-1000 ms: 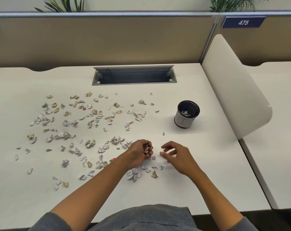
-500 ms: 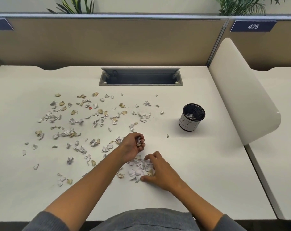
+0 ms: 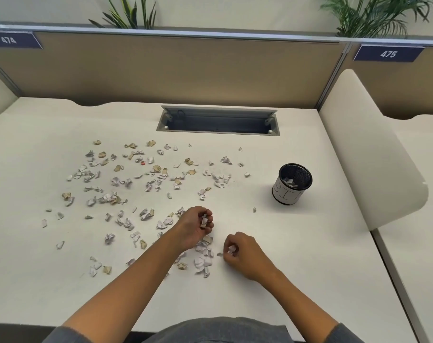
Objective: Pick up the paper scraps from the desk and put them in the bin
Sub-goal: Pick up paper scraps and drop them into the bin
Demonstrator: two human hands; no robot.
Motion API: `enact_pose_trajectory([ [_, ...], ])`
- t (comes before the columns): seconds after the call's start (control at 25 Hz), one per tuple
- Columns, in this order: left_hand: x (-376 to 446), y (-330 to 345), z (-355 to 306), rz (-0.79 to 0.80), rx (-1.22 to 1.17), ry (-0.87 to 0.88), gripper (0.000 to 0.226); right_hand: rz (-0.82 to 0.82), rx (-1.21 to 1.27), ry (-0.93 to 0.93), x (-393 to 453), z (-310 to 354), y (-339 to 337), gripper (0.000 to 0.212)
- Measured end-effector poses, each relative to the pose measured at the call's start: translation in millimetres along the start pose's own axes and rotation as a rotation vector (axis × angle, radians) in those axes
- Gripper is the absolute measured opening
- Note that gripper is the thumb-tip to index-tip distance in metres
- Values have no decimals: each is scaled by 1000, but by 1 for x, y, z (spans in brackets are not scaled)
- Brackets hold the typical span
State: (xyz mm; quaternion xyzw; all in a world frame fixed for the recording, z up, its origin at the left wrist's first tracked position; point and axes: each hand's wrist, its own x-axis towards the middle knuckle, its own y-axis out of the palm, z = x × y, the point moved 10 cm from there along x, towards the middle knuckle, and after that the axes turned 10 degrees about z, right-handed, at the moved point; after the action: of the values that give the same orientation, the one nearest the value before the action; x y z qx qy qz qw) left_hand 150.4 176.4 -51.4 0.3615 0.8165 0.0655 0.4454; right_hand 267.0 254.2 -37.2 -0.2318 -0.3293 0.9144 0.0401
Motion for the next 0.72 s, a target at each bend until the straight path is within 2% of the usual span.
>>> enact_pose_trajectory([
  [0.16, 4, 6, 5, 17, 37, -3, 29, -99, 378, 69, -4, -5, -34, 5],
  [0.28, 9, 18, 14, 90, 38, -48, 36, -159, 447, 1, 1, 19, -57, 3],
  [0.44, 10, 33, 19, 167, -61, -84, 38, -141, 417, -65, 14, 43, -68, 2],
  [0.56, 9, 26, 16, 111, -121, -91, 32, -243, 400, -33, 17, 25, -86, 11],
  [0.64, 7, 20, 12, 74, -123, -86, 30, -326, 223, 54, 17, 1, -95, 19],
  [0.72, 6, 15, 7, 55, -143, -71, 27, -290, 34, 113, 21, -23, -85, 32],
])
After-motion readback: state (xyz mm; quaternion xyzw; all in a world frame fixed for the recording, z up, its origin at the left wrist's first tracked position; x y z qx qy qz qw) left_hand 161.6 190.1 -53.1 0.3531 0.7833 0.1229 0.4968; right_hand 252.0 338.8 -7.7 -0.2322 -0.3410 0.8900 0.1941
